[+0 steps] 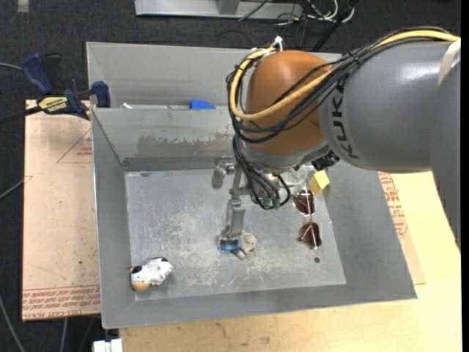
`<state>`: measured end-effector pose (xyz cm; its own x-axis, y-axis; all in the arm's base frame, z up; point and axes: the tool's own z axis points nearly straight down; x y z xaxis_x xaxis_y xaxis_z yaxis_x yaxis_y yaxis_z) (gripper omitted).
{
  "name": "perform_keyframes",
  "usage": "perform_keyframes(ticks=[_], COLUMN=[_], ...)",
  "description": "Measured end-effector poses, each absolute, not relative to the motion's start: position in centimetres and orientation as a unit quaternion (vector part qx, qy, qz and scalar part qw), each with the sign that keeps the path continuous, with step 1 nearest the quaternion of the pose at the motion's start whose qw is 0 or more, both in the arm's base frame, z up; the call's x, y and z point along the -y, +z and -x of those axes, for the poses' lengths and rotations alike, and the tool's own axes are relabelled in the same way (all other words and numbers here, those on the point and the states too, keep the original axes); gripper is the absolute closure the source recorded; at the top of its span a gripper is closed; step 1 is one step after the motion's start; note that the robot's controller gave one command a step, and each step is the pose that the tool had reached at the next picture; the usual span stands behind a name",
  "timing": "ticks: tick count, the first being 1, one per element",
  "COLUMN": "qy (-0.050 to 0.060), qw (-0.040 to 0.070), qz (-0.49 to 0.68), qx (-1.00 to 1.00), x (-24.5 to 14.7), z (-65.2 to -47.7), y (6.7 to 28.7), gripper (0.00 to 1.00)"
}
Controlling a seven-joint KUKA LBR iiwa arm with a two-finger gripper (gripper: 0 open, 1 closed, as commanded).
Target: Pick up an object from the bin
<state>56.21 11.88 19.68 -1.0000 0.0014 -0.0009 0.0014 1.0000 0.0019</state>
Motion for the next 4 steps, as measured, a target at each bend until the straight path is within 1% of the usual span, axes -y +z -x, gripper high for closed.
perform_keyframes(ticks=[2, 3, 4], qy=[0.001, 0.001, 0.000], qw=[0.002, 0.004, -0.002], qz=[0.005, 0.035, 0.058], qx=[-1.000, -0.999, -0.998], x=[-11.8, -10.1, -10.4], z=[-56.2, -58.6, -58.2], y=[19.5, 12.3, 8.3], gripper=[0.00, 0.00, 0.00])
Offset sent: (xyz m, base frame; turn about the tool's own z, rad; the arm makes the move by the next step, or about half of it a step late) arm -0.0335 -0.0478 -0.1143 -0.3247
